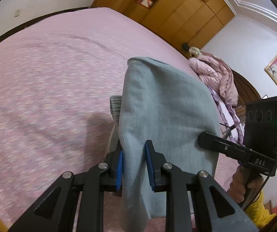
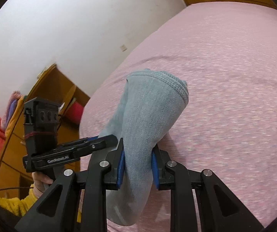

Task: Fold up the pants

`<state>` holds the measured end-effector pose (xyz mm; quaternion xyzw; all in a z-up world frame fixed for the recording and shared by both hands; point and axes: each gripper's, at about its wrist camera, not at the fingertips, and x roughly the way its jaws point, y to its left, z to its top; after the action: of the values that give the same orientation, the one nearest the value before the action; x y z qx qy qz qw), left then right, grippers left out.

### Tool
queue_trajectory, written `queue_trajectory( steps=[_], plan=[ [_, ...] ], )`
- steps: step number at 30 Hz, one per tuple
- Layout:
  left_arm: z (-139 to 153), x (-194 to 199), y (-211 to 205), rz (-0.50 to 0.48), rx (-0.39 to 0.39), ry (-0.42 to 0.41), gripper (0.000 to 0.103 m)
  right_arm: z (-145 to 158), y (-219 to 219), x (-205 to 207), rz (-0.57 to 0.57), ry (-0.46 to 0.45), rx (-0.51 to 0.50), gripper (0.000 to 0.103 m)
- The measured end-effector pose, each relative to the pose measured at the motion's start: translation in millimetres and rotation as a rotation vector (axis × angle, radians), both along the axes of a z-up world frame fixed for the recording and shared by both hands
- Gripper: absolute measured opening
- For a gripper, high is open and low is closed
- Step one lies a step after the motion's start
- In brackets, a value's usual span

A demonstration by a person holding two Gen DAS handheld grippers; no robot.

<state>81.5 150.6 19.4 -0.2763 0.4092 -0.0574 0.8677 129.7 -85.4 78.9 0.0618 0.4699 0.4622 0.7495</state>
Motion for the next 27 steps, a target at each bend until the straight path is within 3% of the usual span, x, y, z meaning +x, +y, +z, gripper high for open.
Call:
queue_trajectory(
  steps=[4, 10, 13, 19, 23, 27],
  plan=[
    [5, 34, -26, -0.065, -0.002, -0.007, 0.018, -3, -29, 23, -0.040, 0.004, -0.010, 0.024],
    [4, 90, -76, -0.148, 0.055, 0.003, 0.018, -19, -58, 58, -0.075, 0.012, -0.071, 0.024],
    [-7, 111, -89, -0.167, 0.060, 0.025, 0.018, -39, -67, 75, -0.103, 0.033, -0.130, 0.026],
    [-41, 148, -111, -0.187, 0.154, 0.105, 0.018, -86, -71, 81, -0.175, 0.083, -0.221, 0.038],
    [-57, 151, -111, -0.190, 0.165, 0.104, 0.023, -81, -78, 69, -0.226, 0.079, -0.189, 0.039],
    [-53, 144, -108, -0.197, 0.168, 0.103, 0.024, -66, -87, 49, -0.288, 0.013, -0.222, 0.039]
  ],
)
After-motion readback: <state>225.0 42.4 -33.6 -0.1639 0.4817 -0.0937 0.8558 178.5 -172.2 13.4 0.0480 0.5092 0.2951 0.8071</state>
